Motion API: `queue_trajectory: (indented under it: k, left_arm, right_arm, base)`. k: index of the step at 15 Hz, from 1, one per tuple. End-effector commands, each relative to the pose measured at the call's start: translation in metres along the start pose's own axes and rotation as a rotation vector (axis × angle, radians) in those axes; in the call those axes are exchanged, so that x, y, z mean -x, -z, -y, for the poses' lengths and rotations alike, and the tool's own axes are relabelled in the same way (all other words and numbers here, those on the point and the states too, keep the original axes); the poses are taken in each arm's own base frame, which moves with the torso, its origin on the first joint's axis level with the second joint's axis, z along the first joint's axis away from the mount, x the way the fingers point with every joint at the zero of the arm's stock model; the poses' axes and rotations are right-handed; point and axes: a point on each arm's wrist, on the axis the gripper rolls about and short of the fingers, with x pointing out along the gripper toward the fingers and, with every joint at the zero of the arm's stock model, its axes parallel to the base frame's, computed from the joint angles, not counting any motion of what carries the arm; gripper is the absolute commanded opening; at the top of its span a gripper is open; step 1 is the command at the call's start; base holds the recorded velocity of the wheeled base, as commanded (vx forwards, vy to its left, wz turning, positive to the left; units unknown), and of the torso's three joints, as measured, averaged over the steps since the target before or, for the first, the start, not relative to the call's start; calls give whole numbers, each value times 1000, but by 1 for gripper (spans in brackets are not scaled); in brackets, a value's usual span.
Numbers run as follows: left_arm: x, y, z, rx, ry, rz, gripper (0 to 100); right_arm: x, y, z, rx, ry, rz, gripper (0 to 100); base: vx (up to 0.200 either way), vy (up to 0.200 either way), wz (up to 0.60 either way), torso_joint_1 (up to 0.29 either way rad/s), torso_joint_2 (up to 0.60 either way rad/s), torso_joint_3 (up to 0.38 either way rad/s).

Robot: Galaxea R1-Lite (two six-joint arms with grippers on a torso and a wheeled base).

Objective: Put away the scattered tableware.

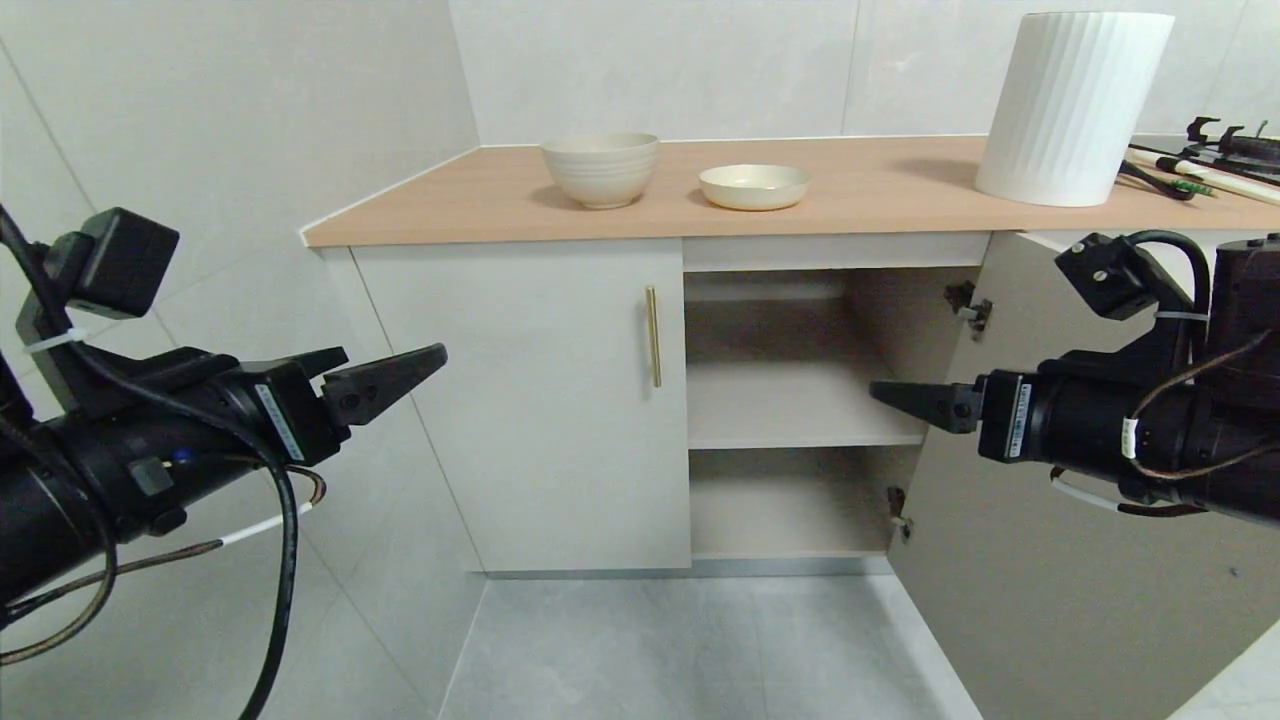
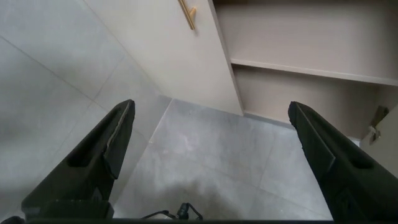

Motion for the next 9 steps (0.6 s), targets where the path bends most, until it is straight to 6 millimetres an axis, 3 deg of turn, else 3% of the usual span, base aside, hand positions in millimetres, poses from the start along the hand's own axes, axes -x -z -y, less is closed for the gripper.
queue_trajectory:
  k: [1, 9]
  left_arm:
    - [0, 1, 0, 1, 0, -4, 100]
    - [2, -2, 1, 2, 1, -3, 100]
  right_arm:
    - [2, -1, -1, 1, -4, 6, 100]
    - [13, -3, -5, 4, -21, 17, 100]
  base:
    - [200, 0, 0, -2, 7, 2]
    - [200, 0, 0, 3, 3, 2]
